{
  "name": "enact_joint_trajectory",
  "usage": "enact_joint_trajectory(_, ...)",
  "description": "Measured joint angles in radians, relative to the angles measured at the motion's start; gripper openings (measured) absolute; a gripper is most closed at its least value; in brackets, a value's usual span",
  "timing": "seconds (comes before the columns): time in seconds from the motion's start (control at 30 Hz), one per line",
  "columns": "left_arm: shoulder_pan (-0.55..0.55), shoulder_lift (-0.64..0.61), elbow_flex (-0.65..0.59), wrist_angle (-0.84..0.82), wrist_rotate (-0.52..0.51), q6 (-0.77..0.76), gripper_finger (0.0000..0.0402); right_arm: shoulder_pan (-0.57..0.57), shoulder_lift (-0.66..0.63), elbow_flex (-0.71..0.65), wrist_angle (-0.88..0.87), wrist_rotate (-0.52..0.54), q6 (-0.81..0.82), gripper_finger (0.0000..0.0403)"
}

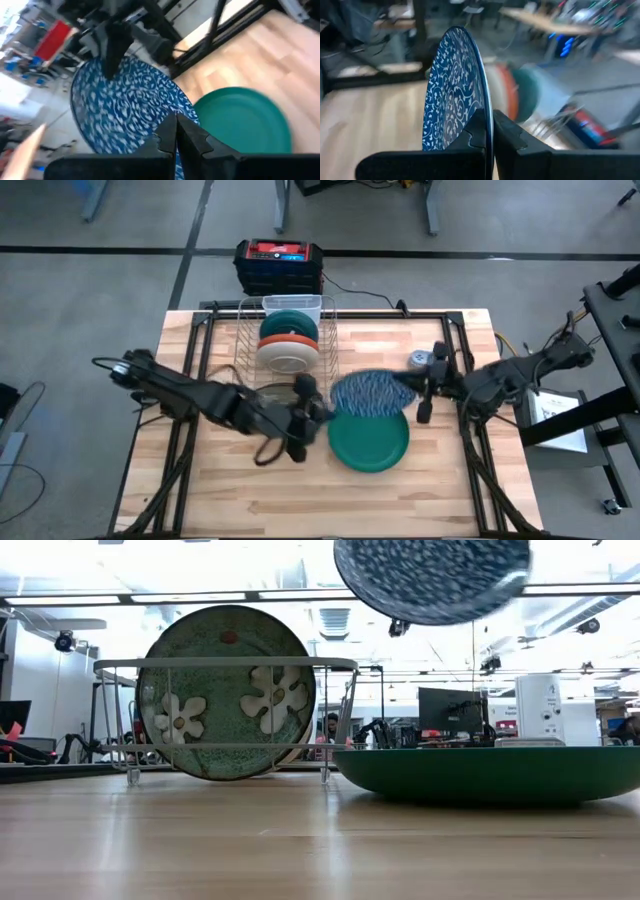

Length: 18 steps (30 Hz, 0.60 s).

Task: Sort dishes
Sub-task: Put the blue ceramic plate into the dish rack

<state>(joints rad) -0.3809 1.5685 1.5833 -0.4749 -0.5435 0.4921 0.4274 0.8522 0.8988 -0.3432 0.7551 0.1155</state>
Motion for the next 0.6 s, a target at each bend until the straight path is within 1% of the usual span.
enact_joint_trajectory(0.1,0.03,-0.069,-0.022,-0.042,-0.016,0.005,0.0,-0.049,0.005,0.01,0.103,0.014,-0.132,0.0)
enact_joint_trajectory(0.27,0.102,-0.212,-0.158,-0.029,-0.016,0.052,0.0,-0.172,0.015,-0.038,0.355,-0.023,-0.341,0.0)
enact_joint_trajectory(0.43,0.197,-0.381,-0.33,0.121,-0.016,0.122,0.0,-0.359,0.073,-0.096,0.55,-0.255,-0.377,0.0)
enact_joint_trajectory(0.6,0.286,-0.513,-0.464,0.267,-0.004,0.202,0.0,-0.516,0.207,-0.108,0.734,-0.445,-0.39,0.0)
